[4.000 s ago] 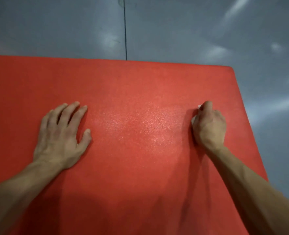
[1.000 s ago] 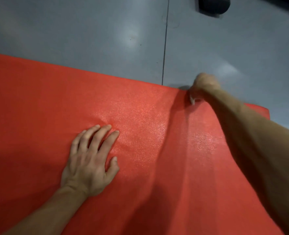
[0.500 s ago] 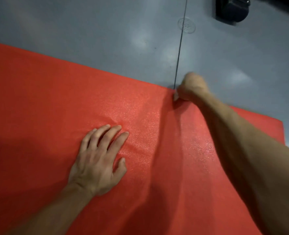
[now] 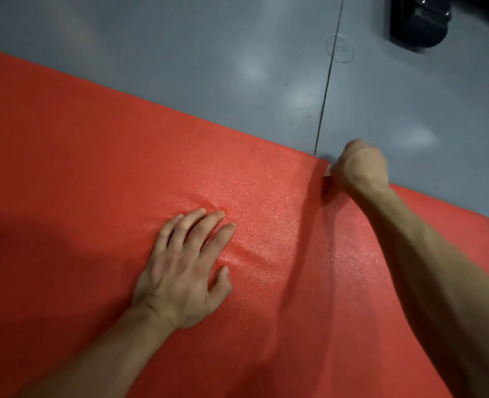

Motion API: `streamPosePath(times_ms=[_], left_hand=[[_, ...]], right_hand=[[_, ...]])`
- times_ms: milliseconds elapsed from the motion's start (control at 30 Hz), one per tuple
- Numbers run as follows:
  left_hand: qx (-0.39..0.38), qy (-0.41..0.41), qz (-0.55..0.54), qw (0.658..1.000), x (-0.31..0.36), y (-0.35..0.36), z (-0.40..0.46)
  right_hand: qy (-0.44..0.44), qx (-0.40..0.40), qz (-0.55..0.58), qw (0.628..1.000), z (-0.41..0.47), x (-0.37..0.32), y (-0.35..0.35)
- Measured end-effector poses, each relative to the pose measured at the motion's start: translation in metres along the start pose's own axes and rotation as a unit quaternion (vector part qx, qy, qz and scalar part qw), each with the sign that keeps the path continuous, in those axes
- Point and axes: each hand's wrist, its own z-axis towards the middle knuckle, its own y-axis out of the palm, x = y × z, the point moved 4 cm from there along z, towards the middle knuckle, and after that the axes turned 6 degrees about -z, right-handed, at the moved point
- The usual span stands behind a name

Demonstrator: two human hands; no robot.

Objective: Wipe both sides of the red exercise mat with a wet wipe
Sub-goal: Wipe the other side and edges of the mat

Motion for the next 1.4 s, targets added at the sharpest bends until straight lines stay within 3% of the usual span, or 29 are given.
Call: streamPosePath(times_ms=[233, 367, 533, 633, 733, 833, 900, 1000, 1067, 1200, 1300, 1400], left_hand=[[0.028, 0.020, -0.008, 0.999, -0.001, -0.001, -0.001], [0.007, 0.001, 0.002, 1.000, -0.002, -0.001, 0.000], [-0.001, -0.003, -0.009, 1.000, -0.002, -0.002, -0.001], [-0.008, -0.010, -0.007, 1.000, -0.001, -0.002, -0.001], [-0.002, -0.008, -0.005, 1.000, 0.000, -0.003, -0.001], [0.001, -0.004, 0.000, 1.000, 0.000, -0.003, 0.000], [-0.002, -0.005, 0.004, 1.000, -0.001, -0.003, -0.001], [-0.004, -0.009, 0.005, 1.000, -0.001, -0.002, -0.002], [-0.001, -0.010, 0.004, 1.000, -0.001, -0.002, -0.001], [0.001, -0.009, 0.012, 1.000, 0.000, -0.002, -0.002], [0.011, -0.008, 0.015, 1.000, 0.001, -0.002, -0.002], [0.017, -0.007, 0.018, 1.000, 0.001, -0.002, -0.002]], right_hand=[[-0.237, 0.042, 0.049, 0.969, -0.053, -0.203, 0.006], [-0.243, 0.060, -0.014, 0.968, -0.047, -0.150, 0.008], [-0.132, 0.086, -0.020, 0.987, -0.030, -0.031, 0.010], [-0.165, 0.099, 0.020, 0.981, -0.038, -0.066, 0.020], [-0.288, 0.114, 0.032, 0.950, -0.062, -0.137, 0.031], [-0.348, 0.126, 0.024, 0.929, -0.069, -0.133, 0.030], [-0.304, 0.112, 0.026, 0.946, -0.055, -0.080, 0.031], [-0.171, 0.119, 0.051, 0.977, -0.041, 0.016, 0.024], [-0.117, 0.138, 0.066, 0.981, -0.040, 0.038, 0.022], [-0.128, 0.150, 0.090, 0.976, -0.048, -0.038, 0.036], [-0.266, 0.172, 0.093, 0.944, -0.078, -0.130, 0.043], [-0.339, 0.226, 0.072, 0.910, -0.089, -0.133, 0.041]])
